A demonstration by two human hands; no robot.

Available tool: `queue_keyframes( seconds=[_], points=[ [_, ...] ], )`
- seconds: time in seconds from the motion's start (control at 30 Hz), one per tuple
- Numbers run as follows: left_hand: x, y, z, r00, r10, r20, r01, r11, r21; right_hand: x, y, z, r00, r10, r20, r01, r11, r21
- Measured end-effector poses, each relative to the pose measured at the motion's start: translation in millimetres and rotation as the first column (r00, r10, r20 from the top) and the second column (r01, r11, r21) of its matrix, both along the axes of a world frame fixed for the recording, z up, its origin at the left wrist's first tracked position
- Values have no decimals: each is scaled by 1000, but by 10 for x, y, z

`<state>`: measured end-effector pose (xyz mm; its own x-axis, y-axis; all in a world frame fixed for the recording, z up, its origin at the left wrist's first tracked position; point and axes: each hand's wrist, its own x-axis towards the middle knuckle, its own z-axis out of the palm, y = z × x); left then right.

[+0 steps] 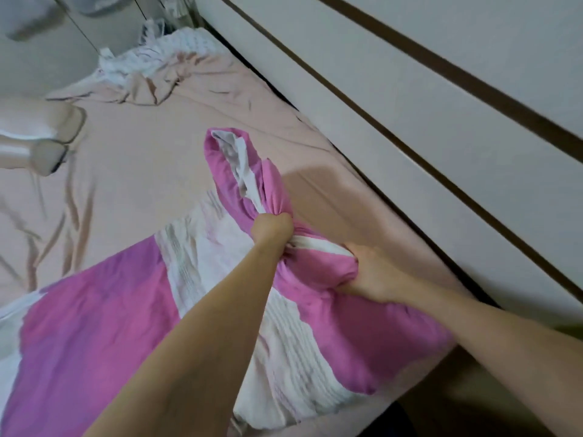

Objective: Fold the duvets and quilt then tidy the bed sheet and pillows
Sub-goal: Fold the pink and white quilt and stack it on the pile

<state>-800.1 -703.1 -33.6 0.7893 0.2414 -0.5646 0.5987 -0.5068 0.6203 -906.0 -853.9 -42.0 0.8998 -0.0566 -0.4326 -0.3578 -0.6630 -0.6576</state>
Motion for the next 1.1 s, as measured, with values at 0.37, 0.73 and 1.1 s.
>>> queue_keyframes(
  seconds=[0.37,0.73,1.1],
  points=[
    [374,-1765,74,994,-97,40,91,988,125,46,-1701,455,999,12,33,-12,1000,-9],
    [-8,-2094,-359,973,-224,-51,228,970,88,-329,-2038,-57,999,-27,-20,22,974,-227],
    [50,-421,511,862,-478,171,384,834,396,-163,-311,708,947,322,25,-321,947,-34]
  ],
)
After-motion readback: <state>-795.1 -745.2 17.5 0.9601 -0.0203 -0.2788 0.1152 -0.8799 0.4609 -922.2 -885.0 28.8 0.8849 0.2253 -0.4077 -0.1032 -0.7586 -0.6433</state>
